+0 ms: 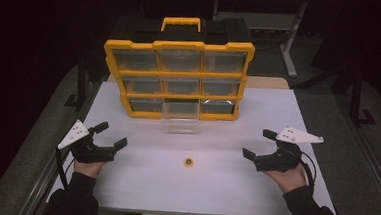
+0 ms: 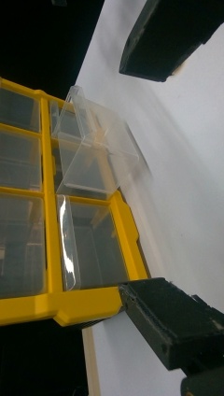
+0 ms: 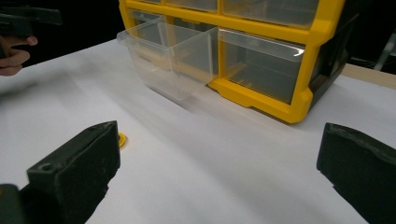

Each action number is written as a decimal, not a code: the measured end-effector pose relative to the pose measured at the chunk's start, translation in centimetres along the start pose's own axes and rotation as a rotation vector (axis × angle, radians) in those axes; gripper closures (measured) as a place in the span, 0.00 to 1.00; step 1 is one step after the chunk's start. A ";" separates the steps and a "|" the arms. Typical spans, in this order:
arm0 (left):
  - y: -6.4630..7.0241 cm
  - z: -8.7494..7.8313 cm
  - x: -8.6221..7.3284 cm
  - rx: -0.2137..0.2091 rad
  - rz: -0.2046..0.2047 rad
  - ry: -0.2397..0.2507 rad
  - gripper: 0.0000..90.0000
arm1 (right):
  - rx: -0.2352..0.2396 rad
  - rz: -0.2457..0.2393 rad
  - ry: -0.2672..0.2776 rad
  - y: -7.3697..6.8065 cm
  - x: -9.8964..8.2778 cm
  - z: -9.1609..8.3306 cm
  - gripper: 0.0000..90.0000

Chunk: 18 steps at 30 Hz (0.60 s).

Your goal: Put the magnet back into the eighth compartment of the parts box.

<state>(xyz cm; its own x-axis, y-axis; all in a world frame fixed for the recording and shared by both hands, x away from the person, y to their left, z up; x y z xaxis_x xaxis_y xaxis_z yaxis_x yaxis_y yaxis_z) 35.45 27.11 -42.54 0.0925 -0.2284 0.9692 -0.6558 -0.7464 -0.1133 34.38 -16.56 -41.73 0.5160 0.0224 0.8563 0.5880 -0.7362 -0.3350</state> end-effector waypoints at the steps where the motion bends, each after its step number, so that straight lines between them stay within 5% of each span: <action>1: 0.0 0.0 0.0 0.000 -0.002 0.001 0.00 | 0.004 0.001 -0.010 -0.1 0.0 0.2 0.00; 18: 0.0 0.1 0.0 0.003 0.000 0.000 0.00 | 0.068 -0.043 -0.175 -2.1 -0.6 3.8 0.00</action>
<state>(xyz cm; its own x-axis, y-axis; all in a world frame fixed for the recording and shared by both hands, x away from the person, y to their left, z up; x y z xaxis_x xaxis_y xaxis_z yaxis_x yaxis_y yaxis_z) 35.48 27.05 -42.55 0.0927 -0.2282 0.9692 -0.6538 -0.7481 -0.1135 35.16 -12.44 -43.01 0.5865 0.1743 0.7910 0.6492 -0.6851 -0.3304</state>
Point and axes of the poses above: each handheld gripper's, and its own axes: z roughly forward along the jaws, x roughly out of its top, y roughly to its right, the point moved 8 cm from there along z, roughly forward along the jaws, and after that the axes turned 14 degrees about z, right-handed, at the moved point
